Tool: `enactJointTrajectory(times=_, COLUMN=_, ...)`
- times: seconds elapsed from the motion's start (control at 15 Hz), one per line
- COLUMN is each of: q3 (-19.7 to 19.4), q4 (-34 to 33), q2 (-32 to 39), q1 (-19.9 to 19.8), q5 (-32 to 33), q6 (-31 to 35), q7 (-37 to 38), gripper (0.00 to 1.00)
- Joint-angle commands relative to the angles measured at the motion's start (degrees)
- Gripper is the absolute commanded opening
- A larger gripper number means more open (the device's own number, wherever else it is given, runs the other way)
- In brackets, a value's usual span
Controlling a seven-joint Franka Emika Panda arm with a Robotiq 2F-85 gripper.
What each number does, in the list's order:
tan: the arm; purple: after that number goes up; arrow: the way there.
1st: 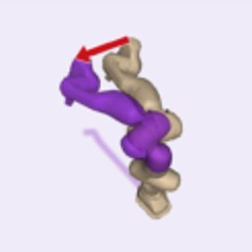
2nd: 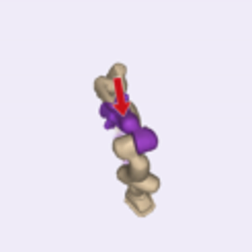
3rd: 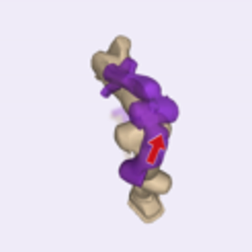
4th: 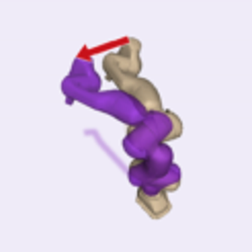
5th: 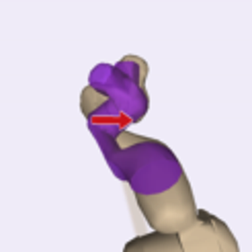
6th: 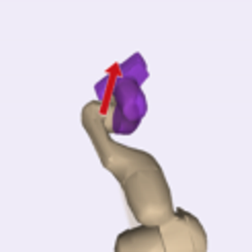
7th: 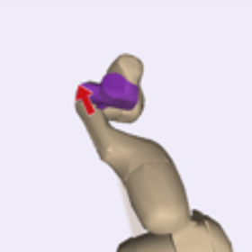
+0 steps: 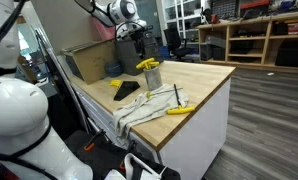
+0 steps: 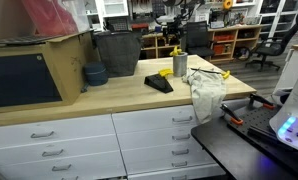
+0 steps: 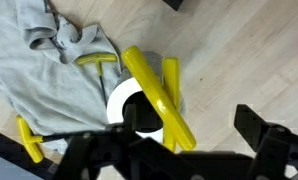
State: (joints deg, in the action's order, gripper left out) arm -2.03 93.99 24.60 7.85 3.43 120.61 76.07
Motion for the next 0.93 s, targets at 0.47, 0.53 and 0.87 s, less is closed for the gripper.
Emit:
enactJointTrajectory(times=0.47, q3=-2.4, q4=-3.7, q2=2.9, q1=-0.7, q5=3.9, q6=-7.5, q7=-4.6, gripper=1.0)
enactJointTrajectory(times=0.53, q3=-2.3, q4=-3.9, q2=3.0, q1=-1.0, q5=3.6, q6=-8.3, q7=-5.5, gripper=1.0)
enactJointTrajectory(times=0.87, q3=-0.8, q4=-4.2, q2=2.8, q1=-2.6, q5=0.4, q6=-15.7, q7=-14.3, gripper=1.0)
